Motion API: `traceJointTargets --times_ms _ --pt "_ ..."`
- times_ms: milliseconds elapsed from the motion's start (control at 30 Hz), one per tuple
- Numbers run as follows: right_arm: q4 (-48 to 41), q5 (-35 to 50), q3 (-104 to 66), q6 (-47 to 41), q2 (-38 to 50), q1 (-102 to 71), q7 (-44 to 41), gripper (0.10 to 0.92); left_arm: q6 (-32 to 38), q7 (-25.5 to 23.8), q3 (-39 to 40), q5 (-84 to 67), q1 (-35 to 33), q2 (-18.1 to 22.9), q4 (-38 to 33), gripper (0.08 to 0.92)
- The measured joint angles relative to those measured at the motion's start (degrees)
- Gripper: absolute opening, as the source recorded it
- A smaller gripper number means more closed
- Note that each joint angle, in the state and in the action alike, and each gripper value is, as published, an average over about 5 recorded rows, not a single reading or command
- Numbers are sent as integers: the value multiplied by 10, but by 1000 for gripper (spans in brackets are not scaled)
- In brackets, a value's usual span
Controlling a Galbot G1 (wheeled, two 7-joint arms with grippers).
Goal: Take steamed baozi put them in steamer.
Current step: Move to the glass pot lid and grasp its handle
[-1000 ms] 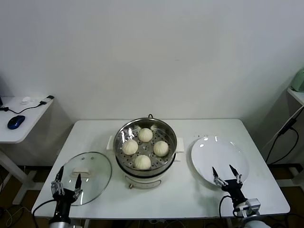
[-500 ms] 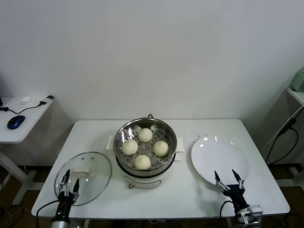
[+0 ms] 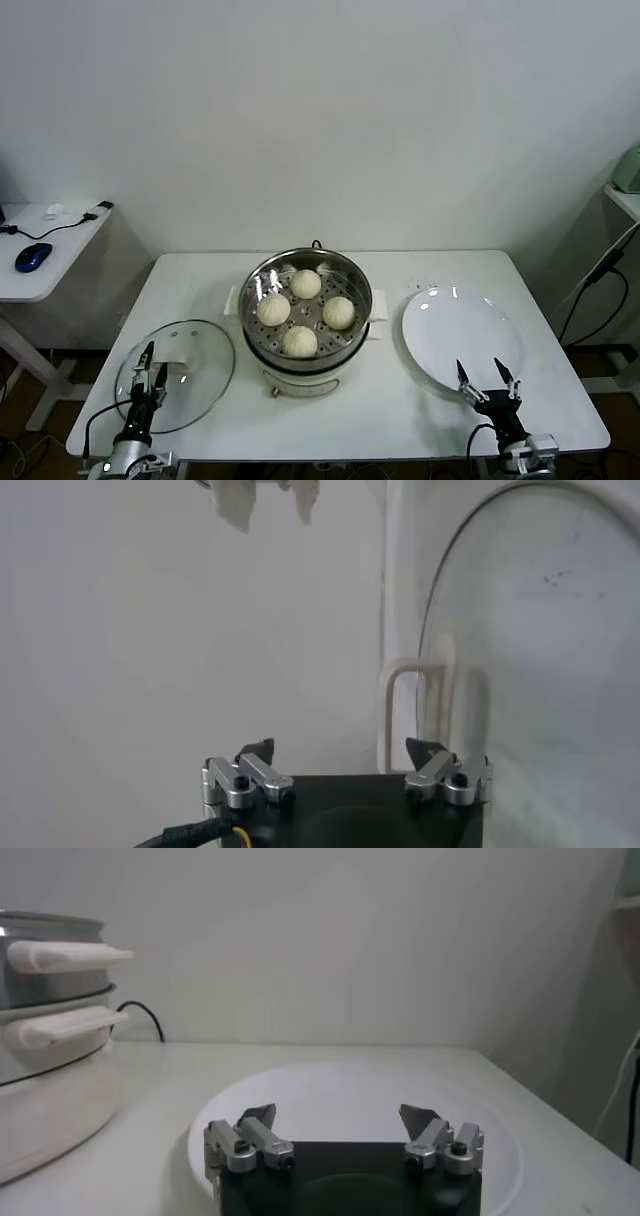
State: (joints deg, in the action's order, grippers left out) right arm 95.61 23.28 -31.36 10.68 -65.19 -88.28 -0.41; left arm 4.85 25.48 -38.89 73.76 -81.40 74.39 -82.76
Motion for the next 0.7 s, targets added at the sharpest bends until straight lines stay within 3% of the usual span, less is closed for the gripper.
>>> traceJointTargets --times_ms 200,700 --pt "-1 -2 -1 0 0 -1 -1 823 -1 1 6 10 11 -5 18 766" --pt "0 -16 2 -1 0 -1 -2 823 -2 6 11 21 22 -4 37 333"
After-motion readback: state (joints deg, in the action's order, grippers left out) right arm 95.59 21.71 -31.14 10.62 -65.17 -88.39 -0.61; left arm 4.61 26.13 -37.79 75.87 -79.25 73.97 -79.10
